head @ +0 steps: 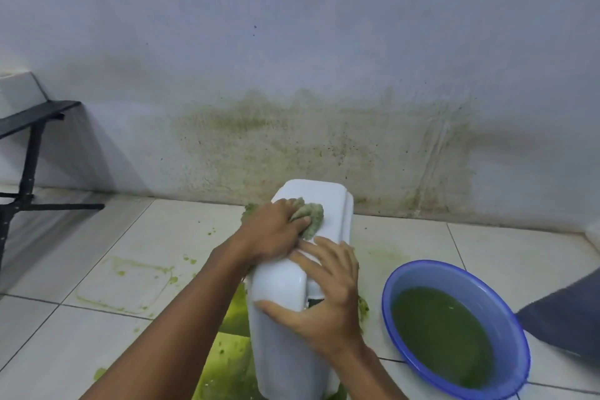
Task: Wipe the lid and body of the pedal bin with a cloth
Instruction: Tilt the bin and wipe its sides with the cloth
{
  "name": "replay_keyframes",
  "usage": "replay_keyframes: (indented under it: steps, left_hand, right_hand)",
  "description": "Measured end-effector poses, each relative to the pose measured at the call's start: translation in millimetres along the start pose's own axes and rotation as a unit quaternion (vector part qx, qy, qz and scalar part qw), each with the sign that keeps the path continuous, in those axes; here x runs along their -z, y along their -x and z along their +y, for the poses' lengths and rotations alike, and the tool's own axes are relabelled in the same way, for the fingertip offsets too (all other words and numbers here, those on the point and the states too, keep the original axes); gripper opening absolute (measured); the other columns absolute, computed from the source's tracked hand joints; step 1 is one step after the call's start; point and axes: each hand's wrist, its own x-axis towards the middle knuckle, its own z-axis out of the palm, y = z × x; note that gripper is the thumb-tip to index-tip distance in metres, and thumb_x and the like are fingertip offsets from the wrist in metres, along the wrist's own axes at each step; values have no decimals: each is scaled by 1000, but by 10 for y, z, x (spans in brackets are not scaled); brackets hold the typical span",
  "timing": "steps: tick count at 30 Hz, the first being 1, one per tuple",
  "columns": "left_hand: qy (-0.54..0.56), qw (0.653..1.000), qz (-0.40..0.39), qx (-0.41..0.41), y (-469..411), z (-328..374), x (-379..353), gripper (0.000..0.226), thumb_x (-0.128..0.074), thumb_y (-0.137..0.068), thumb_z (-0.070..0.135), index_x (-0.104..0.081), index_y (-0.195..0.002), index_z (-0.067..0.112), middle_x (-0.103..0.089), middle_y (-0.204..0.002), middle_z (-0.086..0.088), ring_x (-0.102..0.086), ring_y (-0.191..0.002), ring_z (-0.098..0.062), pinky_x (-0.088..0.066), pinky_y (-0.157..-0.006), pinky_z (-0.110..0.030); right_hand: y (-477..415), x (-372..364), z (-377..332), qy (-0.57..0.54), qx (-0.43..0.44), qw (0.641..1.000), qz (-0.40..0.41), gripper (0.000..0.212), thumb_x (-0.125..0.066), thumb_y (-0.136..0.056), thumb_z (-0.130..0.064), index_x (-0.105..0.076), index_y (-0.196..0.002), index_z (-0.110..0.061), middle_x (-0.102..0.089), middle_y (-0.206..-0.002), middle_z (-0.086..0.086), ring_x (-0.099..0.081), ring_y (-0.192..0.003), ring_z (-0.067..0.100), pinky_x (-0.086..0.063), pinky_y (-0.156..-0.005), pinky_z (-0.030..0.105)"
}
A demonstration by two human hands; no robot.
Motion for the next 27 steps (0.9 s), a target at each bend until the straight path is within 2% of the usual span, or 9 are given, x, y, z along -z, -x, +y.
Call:
replay_keyframes:
  steps: [4, 7, 11, 14, 16, 18, 21, 23, 27]
  left_hand:
    - [-112, 993, 0, -39, 215, -81, -218, 50, -41, -108, 41, -39, -155, 25, -35, -163, 1, -24, -152, -21, -13, -120, -31]
    - [-118, 992, -2, -34, 394, -280, -351, 64, -31, -105, 55, -20, -162, 28, -7, -170, 9, 2, -158, -12, 6, -124, -28]
    - [-94, 995, 17, -35, 485, -417, -417, 91, -10, -83, 73, -25, -161, 29, -9, -170, 9, -2, -158, -10, 6, -124, -25]
    - [-139, 989, 53, 4, 600, -292, -472, 95, 0, -81, 70, -25, -162, 27, -12, -171, 3, -4, -158, -14, 1, -125, -32]
    - [-170, 982, 77, 37, 796, -159, -583, 94, 6, -83, 66, -19, -163, 25, -9, -172, 0, -1, -159, -17, 2, -127, -35]
    - [-187, 978, 73, 61, 1015, 27, -706, 93, 11, -85, 65, -11, -164, 22, -1, -172, -5, 5, -159, -20, 4, -128, -40]
    - [-198, 976, 55, 68, 1198, 185, -807, 94, -3, -90, 75, -5, -165, 19, 6, -171, -9, 10, -158, -26, 8, -127, -45]
    - [-217, 974, 52, 37, 1184, 72, -752, 93, -14, -91, 78, -6, -164, 21, 4, -171, -7, 8, -159, -24, 9, -127, -44]
    - [-237, 970, 23, -55, 1010, -428, -426, 89, -28, -93, 80, -5, -163, 32, 8, -169, 8, 13, -157, -11, 12, -127, -37]
  right_hand:
    - [442, -143, -232, 31, 31, 999, 30, 65, -84, -57, -70, -78, -104, -25, -68, -120, -4, -58, -123, 18, -38, -103, 61]
    - [705, -225, -284, 28, 31, 999, 20, 65, -85, -53, -68, -78, -103, -27, -68, -118, -1, -60, -122, 21, -40, -102, 60]
    - [587, -25, -237, -58, 25, 998, -1, 45, -75, -69, -52, -75, -103, -21, -67, -113, -11, -61, -115, 14, -39, -102, 45]
    - [41, 52, 99, -95, -93, 991, 22, 20, -60, -82, -28, -72, -94, -16, -66, -101, -9, -59, -101, 10, -49, -88, 39]
    - [-449, -22, 359, -28, -158, 984, -77, 20, -56, -82, -24, -70, -95, -23, -66, -106, -8, -55, -111, 14, -46, -98, 43]
    - [-840, -155, 538, 44, -151, 951, -266, 29, -56, -91, -27, -67, -117, -32, -59, -134, -7, -38, -139, 17, -28, -117, 39]
    - [-1142, -332, 705, 128, -71, 872, -467, 48, -44, -102, -42, -38, -149, -39, -22, -164, -10, -4, -153, 14, -5, -124, 41]
    - [-1152, -401, 761, 178, -45, 843, -505, 52, -31, -104, -52, -23, -154, -43, -7, -167, -11, 2, -154, 13, 2, -124, 42]
    - [-1094, -309, 745, 269, -76, 834, -475, 61, -21, -101, -60, -13, -157, -38, -2, -168, -2, 1, -154, 23, -1, -124, 48]
